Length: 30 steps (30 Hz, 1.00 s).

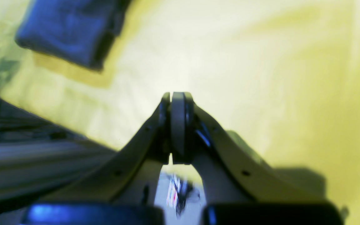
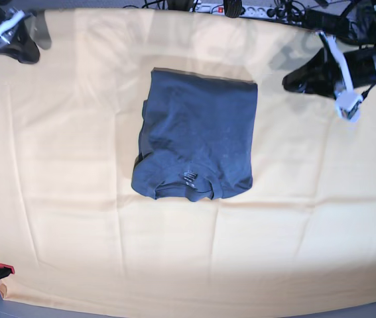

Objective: Fold the T-shirt properly

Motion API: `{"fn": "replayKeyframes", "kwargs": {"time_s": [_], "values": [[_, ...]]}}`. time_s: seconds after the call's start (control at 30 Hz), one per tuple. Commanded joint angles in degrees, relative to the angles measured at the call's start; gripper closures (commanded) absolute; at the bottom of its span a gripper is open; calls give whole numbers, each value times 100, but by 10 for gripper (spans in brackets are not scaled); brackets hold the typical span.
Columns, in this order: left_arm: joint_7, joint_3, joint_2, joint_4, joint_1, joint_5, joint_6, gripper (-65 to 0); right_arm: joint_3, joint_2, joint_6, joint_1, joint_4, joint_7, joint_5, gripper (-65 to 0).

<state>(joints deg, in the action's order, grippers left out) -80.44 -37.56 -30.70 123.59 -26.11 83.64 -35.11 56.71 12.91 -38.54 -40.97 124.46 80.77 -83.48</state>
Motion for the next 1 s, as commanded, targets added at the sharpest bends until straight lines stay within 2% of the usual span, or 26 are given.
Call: {"fn": "replayKeyframes", "kwargs": {"time_s": [0.0, 0.33, 0.57, 0.67, 0.83, 0.97], "values": [[44, -166, -87, 214, -284, 136, -17, 0, 151, 63, 31, -155, 81, -77, -152, 0], [44, -1067, 28, 678, -3075, 136, 90, 0, 269, 61, 109, -1871, 81, -77, -152, 0], [44, -1123, 372, 675, -4791, 136, 4, 0, 254, 63, 103, -3047, 79, -77, -152, 0], [44, -1121, 522, 643, -4889, 136, 0, 0, 254, 63, 103, -3403, 76, -77, -152, 0], [44, -1091, 787, 363, -4889, -245, -2, 0, 188, 111, 24, -3403, -105, -77, -152, 0], [72, -688, 767, -219, -4889, -481, -4, 0, -426, 411, -142, -3403, -708, -77, -152, 0]]}}
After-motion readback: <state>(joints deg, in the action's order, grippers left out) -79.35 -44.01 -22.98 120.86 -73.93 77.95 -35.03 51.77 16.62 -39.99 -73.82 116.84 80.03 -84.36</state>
